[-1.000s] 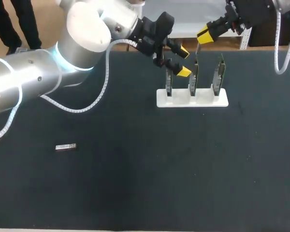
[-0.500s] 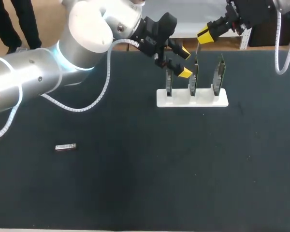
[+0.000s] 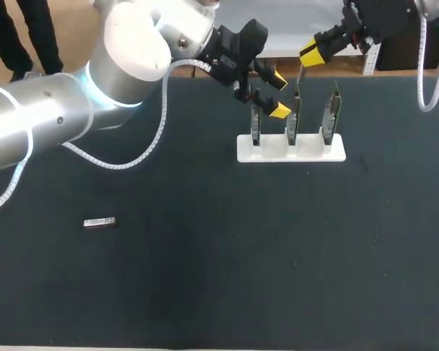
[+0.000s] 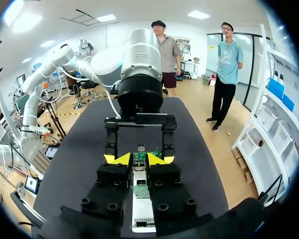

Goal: Pick up the optical module with the left hand, and insert it into the network port with the right hand.

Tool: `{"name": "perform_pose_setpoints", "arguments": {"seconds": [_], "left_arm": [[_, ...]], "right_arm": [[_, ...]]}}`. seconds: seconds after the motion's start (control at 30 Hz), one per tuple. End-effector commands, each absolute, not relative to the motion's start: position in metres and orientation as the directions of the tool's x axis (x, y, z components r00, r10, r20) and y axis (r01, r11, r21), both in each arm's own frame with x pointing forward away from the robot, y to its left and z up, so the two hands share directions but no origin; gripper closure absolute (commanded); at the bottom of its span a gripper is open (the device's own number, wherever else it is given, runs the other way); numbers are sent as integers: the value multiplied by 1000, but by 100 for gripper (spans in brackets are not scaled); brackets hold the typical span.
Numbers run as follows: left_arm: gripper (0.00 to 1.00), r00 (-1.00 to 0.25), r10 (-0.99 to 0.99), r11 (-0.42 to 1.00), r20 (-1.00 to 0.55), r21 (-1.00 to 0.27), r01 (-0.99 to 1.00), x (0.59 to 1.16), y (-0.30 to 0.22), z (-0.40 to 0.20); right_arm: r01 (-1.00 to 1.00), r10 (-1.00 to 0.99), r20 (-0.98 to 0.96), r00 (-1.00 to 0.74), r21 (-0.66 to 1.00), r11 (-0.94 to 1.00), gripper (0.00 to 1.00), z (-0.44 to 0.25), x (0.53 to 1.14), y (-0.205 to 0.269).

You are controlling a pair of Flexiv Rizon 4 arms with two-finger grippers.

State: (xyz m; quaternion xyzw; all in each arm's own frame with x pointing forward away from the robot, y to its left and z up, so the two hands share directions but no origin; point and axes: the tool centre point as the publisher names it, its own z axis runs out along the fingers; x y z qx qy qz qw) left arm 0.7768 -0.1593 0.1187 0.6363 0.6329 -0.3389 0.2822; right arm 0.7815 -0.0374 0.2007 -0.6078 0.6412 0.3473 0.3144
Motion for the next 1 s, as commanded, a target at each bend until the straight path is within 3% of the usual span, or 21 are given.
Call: {"name": "perform_pose_setpoints", "arguments": {"seconds": [0.03,1.0], "left_arm": [[0,-33,616,-33,-787,-67,997,774,-159,120],[0,-33,616,-33,-787,-67,997,774,-159,120]], "right_arm": [[-998,-565,-823,-60,57,23,100,201,779,-35],[-998,-607,-793,-44,59,-6,100,183,779,-33]]}}
